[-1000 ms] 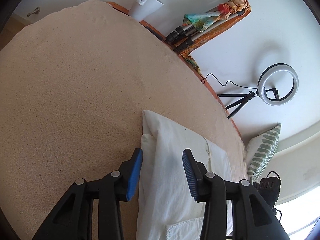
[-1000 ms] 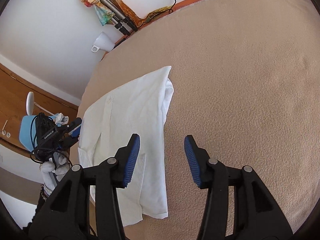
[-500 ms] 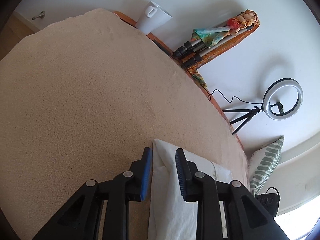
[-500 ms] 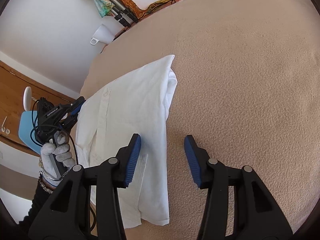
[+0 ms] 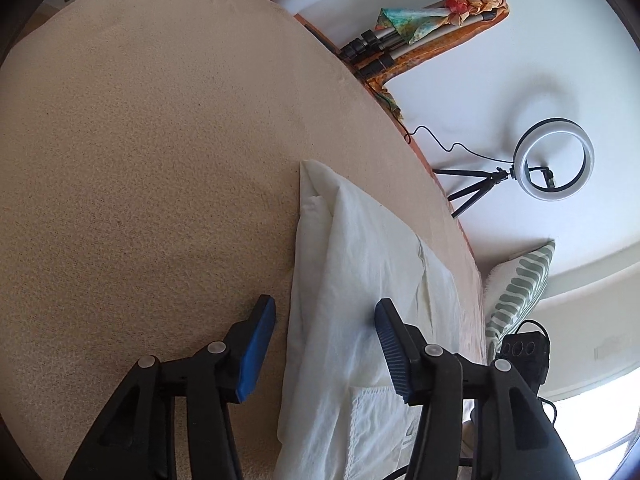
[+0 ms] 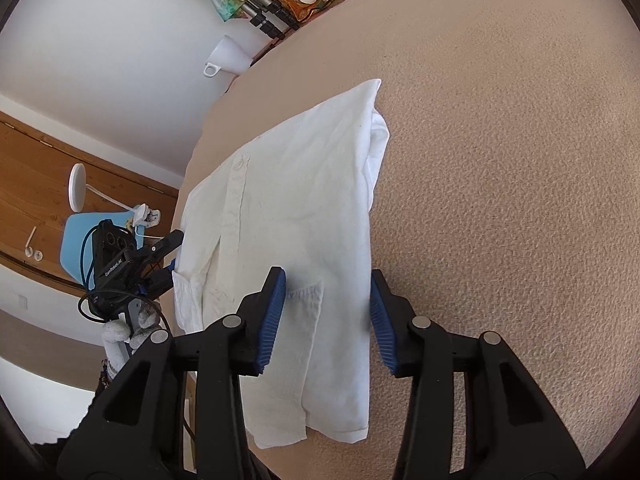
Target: Fold small clothes
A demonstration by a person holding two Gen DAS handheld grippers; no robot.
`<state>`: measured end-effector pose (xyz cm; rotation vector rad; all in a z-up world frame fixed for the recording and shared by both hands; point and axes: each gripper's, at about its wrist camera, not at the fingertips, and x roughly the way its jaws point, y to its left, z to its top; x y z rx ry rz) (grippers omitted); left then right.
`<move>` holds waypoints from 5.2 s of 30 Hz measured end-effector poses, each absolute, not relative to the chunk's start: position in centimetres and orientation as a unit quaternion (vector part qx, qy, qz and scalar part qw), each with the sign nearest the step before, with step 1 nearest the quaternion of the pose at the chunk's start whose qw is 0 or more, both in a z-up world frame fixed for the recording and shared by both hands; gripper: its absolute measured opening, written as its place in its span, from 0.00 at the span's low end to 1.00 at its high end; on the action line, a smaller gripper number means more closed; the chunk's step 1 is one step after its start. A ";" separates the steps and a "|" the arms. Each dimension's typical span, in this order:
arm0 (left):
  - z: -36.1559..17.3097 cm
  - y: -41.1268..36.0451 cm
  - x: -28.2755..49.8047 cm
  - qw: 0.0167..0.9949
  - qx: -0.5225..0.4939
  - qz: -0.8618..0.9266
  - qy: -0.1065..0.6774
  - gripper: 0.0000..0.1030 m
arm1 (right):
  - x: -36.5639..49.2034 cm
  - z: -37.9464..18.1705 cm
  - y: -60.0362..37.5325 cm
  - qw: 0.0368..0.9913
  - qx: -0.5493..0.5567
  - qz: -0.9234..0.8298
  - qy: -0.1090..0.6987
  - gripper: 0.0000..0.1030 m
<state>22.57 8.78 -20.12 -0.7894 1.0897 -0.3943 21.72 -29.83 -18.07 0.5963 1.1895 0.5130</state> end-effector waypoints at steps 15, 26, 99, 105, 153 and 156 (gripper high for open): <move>-15.6 2.9 20.5 0.860 -0.150 -0.116 0.473 0.21 | 21.6 -17.2 -27.7 0.785 0.227 0.217 0.535 0.21; -13.0 0.5 18.3 0.896 -0.080 -0.108 0.423 0.18 | 20.3 -14.4 -25.4 0.828 0.127 0.203 0.506 0.15; -11.9 -39.3 33.7 0.888 -0.031 -0.261 0.376 0.16 | 28.7 -8.4 -57.3 0.909 0.057 0.000 0.413 0.11; -13.3 -40.3 34.2 0.889 -0.003 -0.245 0.388 0.16 | 30.2 -10.5 -57.7 0.901 0.040 -0.016 0.431 0.11; -3.2 -30.2 17.6 0.901 0.014 -0.294 0.319 0.84 | 13.0 -2.8 -50.4 0.925 0.072 -0.119 0.355 0.44; -3.2 -29.1 16.2 0.903 0.018 -0.293 0.315 0.87 | 11.3 -3.0 -49.5 0.925 0.082 -0.126 0.349 0.56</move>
